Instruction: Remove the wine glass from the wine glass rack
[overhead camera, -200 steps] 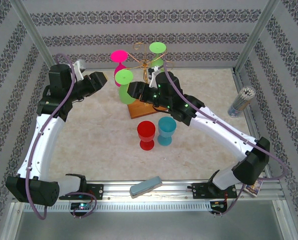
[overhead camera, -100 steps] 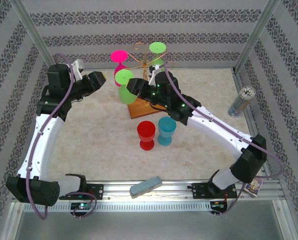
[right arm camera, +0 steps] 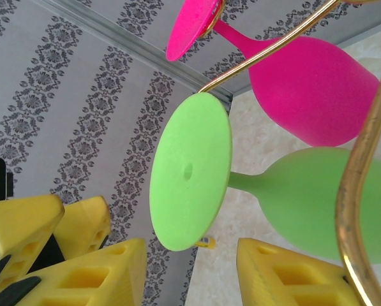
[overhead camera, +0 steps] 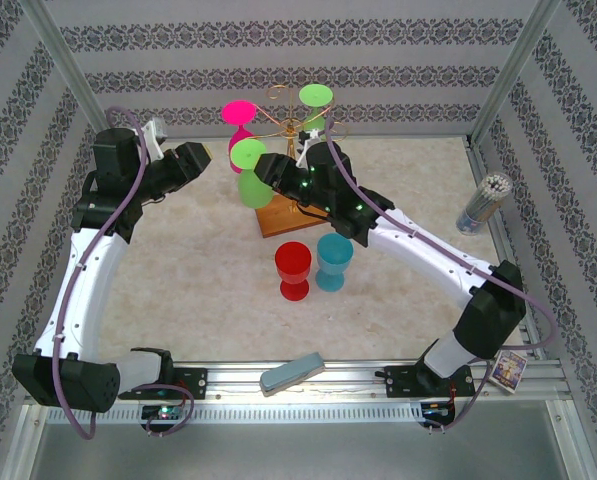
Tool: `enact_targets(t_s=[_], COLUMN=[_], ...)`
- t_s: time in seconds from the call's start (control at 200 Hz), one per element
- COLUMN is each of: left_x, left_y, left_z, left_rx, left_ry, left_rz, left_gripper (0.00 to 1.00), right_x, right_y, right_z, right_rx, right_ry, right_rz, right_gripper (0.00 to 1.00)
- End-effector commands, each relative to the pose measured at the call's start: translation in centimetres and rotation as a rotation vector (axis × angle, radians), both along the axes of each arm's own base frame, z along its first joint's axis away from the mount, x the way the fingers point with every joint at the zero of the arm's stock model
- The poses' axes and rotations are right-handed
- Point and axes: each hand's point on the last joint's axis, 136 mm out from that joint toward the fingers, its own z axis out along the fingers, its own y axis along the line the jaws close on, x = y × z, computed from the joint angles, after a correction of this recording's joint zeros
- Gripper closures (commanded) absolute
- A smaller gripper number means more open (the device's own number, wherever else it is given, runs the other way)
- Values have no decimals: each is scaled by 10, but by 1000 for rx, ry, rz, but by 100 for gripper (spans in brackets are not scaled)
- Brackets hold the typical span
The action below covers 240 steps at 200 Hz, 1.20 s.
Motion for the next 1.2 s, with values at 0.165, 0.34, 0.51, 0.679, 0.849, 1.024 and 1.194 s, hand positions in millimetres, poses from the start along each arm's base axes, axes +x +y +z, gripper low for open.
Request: enact_targets(t_s=[0.165,0.34,0.51,0.679,0.849,1.024,1.194], left_x=[-1,-1,-1,-2,-1,-2,-2], left_y=[8,10,11,12,13,14,14], left_z=[15,13,14,15,14,14,15], left_rx=[-2,-4,-5,-7,-8,-10,-15], left_ry=[-70,-67,-69,-72,-70,-71,-73], left_rz=[18,22,26,28,32,33,34], left_gripper=[49,49,49,49,49,49,49], right_x=[11,15,18,21,23,23,22], right_y=[0,-1,-1,-2,-2,-3,-3], right_z=[3,4,3,2,3,8,12], right_rx=[37,40,45,51,54,62,72], right_ry=[-10,-13,-8,-2,-6,-13,-18], right_rz=[-32,-43,-49,-58,-66,-66,-61], right_gripper=[60,61,62,63,64,64,64])
